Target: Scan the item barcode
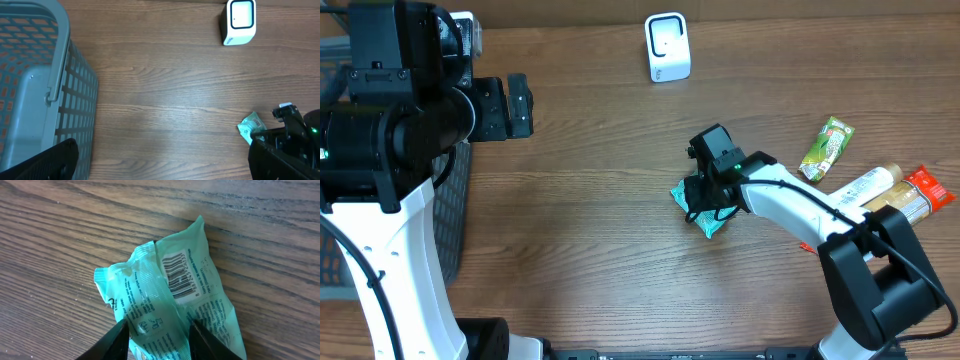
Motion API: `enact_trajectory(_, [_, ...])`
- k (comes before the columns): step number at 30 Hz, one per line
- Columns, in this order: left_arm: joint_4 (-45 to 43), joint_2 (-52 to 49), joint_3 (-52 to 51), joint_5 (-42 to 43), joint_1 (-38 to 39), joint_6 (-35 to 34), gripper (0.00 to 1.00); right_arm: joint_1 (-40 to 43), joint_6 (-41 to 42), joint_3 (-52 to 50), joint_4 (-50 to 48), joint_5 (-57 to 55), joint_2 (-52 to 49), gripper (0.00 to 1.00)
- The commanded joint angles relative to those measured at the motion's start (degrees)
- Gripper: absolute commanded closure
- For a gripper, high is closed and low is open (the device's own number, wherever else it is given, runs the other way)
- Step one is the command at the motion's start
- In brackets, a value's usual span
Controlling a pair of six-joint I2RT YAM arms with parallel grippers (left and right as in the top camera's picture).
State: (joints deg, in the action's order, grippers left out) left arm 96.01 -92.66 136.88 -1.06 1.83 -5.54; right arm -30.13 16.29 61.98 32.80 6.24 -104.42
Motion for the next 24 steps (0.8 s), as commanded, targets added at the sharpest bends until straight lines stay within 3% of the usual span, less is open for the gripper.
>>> enact_trajectory(1, [-0.22,0.07,0.13,0.48,-0.02,1.09,0.00,-0.31,0.17,-5.79,-1.68,0.57,-2.64,0.57])
enact_trajectory(8, [-0.24,0.07,0.13,0.48,-0.02,1.09,0.00,-0.96,-3.26,-2.67,1.75,6.34,-2.49,0.19])
enact_trajectory(13, [-0.22,0.07,0.13,0.48,-0.02,1.09,0.00,-0.81,-2.95,5.79,8.15,6.27,-1.11,0.16])
enact_trajectory(18, [-0.24,0.07,0.13,0.48,-0.02,1.09,0.00,1.49,8.59,16.96,24.15,0.94,1.46,0.16])
enact_trajectory(24, [-0.24,0.07,0.13,0.48,-0.02,1.09,0.00,4.90,12.24,14.82,32.11,1.40,1.66,0.23])
